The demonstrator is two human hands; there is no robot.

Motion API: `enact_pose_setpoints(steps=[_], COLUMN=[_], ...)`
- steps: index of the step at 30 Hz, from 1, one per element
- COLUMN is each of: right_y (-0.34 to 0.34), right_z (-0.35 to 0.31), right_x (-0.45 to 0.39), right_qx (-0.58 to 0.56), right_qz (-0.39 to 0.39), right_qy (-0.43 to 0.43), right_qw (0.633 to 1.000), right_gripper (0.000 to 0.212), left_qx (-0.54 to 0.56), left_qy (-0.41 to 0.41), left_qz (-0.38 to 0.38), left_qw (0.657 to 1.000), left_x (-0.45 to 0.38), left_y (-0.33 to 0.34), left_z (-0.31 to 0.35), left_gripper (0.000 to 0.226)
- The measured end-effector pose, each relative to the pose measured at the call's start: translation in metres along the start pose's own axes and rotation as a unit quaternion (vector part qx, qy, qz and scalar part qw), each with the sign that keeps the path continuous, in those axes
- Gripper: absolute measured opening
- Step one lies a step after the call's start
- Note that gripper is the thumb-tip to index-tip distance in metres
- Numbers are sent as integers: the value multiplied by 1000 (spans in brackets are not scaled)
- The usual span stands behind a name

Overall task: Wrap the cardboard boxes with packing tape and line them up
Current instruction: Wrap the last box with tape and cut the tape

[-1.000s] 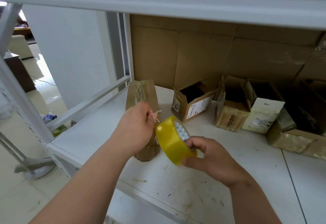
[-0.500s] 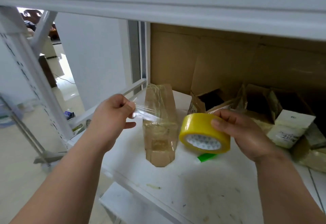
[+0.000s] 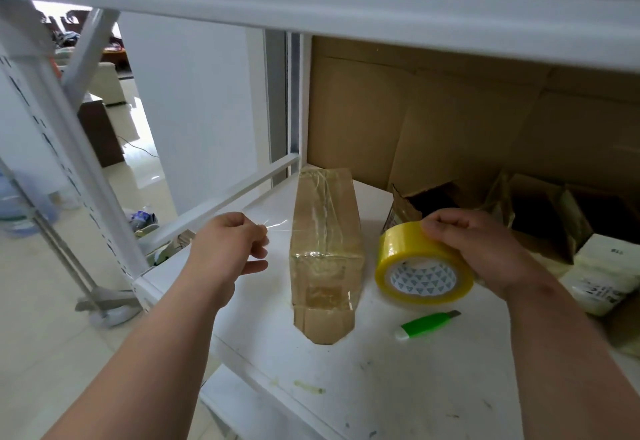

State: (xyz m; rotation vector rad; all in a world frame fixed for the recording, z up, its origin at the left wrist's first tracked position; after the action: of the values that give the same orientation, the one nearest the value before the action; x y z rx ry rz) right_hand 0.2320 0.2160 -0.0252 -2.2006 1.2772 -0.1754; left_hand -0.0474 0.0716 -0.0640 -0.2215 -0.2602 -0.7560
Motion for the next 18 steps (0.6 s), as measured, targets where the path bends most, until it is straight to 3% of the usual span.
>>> enact_pose_setpoints(steps=[18], right_y=[29], right_z=[14], right_x=[-6], right_qx=[97], right_qz=[-82], right_qy=[29], right_qw=[992], right_gripper=[21], left_qx=[-25], left_qy=[-82], left_qz=[-21], left_qw=[996], left_x=[-10], left_y=[13], left_z=[-47], left_gripper=[16])
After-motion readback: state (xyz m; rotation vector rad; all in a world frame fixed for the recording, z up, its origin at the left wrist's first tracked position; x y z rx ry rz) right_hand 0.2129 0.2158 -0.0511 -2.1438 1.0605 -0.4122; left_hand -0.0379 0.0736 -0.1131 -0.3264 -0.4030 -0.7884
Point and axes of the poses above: each hand's wrist, its own x-axis away from the middle knuckle, its own y-axis out of the palm, z = x × y, the point moved 5 cm from there along -x, towards the middle knuckle, and after that the axes turned 11 degrees about -y, right-handed, at the moved point
